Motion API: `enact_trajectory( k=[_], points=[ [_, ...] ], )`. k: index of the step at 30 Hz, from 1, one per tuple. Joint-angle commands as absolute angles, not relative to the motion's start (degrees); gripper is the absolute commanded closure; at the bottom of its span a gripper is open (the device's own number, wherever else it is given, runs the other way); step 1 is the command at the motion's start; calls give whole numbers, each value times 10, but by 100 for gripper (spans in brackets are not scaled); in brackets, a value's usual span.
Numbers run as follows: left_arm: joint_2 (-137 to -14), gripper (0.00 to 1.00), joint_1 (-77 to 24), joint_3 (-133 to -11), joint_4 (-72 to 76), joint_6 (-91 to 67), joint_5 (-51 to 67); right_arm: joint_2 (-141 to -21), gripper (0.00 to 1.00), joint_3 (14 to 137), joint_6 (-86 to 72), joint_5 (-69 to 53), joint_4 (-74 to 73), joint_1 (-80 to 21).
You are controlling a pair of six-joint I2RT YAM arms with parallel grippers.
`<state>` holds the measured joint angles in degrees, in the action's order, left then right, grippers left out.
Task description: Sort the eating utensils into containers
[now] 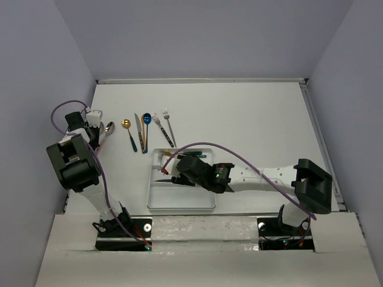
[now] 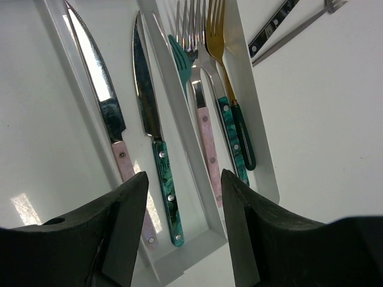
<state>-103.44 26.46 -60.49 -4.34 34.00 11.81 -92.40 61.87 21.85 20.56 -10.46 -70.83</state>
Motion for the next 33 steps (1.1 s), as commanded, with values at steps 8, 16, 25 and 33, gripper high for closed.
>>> enact_trajectory(
  k=[8,16,25,33],
  points=[
    [-867,100,268,-547,17,207,200,-898,43,664,144,214,-94,-704],
    [-727,100,267,-555,23,132,228,-856,41,707,62,128,-40,-667],
    [-521,100,265,-556,44,-36,395,-919,11,870,2,103,58,-653],
    [-426,100,264,-535,64,-133,476,-1047,9,1051,-12,61,60,-653]
  ],
)
